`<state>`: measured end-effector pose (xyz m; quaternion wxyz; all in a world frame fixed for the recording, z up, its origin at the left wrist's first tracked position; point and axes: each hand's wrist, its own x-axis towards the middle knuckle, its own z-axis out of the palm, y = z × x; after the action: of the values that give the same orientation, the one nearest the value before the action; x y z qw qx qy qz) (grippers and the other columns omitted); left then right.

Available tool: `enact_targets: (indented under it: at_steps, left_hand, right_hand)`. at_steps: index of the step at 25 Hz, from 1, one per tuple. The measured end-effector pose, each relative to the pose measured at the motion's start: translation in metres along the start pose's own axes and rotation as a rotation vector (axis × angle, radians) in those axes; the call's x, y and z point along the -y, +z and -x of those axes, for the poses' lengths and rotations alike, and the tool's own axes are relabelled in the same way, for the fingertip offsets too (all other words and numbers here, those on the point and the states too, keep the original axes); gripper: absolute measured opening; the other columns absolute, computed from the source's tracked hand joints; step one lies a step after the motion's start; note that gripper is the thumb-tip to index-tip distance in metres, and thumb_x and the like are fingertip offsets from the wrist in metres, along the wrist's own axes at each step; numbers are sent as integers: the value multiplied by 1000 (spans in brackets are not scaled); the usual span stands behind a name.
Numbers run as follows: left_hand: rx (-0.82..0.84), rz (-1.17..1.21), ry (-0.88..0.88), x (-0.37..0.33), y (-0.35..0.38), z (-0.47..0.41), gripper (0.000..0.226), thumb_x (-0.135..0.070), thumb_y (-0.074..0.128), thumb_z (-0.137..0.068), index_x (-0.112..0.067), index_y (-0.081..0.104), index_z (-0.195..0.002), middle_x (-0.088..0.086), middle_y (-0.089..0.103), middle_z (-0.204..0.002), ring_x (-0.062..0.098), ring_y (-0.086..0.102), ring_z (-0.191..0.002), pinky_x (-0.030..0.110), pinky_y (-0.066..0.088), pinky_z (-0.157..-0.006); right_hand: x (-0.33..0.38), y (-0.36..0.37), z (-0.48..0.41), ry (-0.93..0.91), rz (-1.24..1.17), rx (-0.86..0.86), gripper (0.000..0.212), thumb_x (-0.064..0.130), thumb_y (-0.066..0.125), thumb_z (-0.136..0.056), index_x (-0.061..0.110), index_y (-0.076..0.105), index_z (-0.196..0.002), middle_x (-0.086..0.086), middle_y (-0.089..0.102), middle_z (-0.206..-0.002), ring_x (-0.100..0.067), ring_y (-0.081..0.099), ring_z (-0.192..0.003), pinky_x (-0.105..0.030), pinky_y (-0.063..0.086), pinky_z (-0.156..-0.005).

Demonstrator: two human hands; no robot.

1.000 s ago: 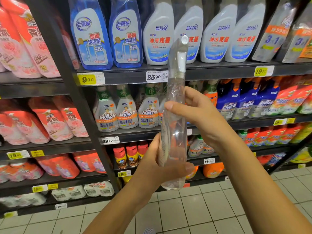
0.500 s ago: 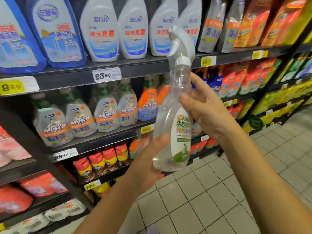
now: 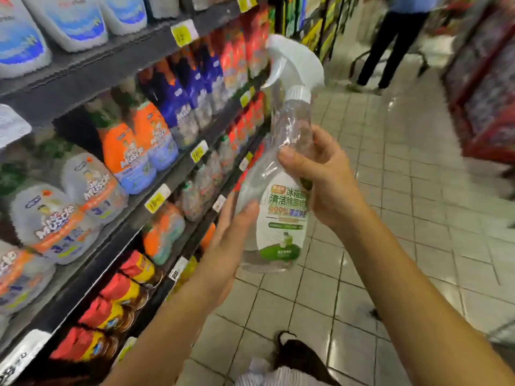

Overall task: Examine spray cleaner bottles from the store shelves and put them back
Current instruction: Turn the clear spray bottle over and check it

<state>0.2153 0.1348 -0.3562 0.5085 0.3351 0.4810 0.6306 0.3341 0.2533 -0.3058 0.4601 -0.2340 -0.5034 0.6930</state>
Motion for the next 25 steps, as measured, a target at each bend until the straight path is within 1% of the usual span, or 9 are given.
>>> enact_targets:
  at_steps: [2, 4, 7, 9, 12, 14, 19, 22, 25]
  left_hand:
    - [119, -103, 12, 8, 14, 2, 62, -65, 65, -72, -40, 51, -127, -30, 61, -120, -8, 57, -113, 24, 50, -94]
    - [229, -159, -62, 17, 34, 5, 63, -67, 63, -69, -45, 53, -127, -24, 60, -127, -2, 56, -117, 34, 48, -98]
    - [420, -198, -73, 32, 80, 14, 16, -48, 60, -80, -60, 66, -89, -37, 67, -92, -16, 63, -87, 8, 52, -69]
    - [536, -207, -96, 43, 112, 24, 13, -48, 61, -80, -57, 66, -86, -37, 68, -86, -16, 64, -80, 8, 51, -60]
    - [759, -239, -149, 60, 165, 41, 43, -65, 55, -75, -48, 59, -115, -16, 71, -107, 5, 69, -96, 35, 57, -81]
    - [875, -241, -167, 71, 207, 57, 54, -66, 55, -75, -41, 54, -123, -8, 71, -112, 13, 69, -99, 41, 57, -82]
    - [1078, -162, -184, 99, 311, 105, 55, -57, 60, -77, -28, 53, -123, 3, 72, -110, 23, 71, -94, 29, 59, -67]
    - [1185, -157, -166, 115, 367, 132, 48, -51, 61, -78, -28, 55, -120, 2, 73, -107, 20, 73, -89, 25, 58, -65]
    - [1306, -173, -164, 131, 415, 155, 38, -51, 59, -79, -32, 58, -112, -5, 74, -99, 14, 73, -81, 18, 55, -60]
  right_hand:
    - [9, -20, 28, -14, 10, -133, 55, 4, 73, -71, 5, 53, -122, -3, 72, -94, -20, 69, -85, -32, 55, -74]
    - [21, -41, 57, -23, 21, -256, 56, 5, 75, -70, 8, 53, -121, -3, 72, -92, -20, 70, -83, -31, 56, -70]
    - [44, -74, 108, -72, 63, -459, 63, 2, 78, -70, 5, 49, -126, -9, 71, -93, -23, 70, -80, -32, 56, -67]
    - [61, -97, 144, -117, 121, -574, 58, 5, 79, -69, 9, 53, -120, -8, 72, -91, -23, 71, -79, -32, 56, -68]
    - [87, -132, 204, -186, 171, -728, 54, 9, 83, -65, 15, 57, -112, -4, 74, -88, -22, 72, -80, -31, 56, -68]
    - [104, -155, 242, -228, 175, -825, 56, 9, 84, -61, 17, 58, -111, -1, 74, -84, -20, 72, -77, -28, 56, -66]
    - [152, -212, 332, -292, 263, -976, 49, 10, 80, -66, 10, 61, -111, -2, 74, -85, -20, 72, -78, -30, 55, -66]
    - [176, -245, 386, -331, 299, -1055, 35, 6, 79, -71, 3, 63, -103, -3, 73, -82, -19, 70, -74, -29, 55, -64]
    - [193, -266, 431, -380, 335, -1189, 43, 8, 80, -69, -2, 62, -107, -10, 72, -91, -25, 69, -82, -38, 57, -75]
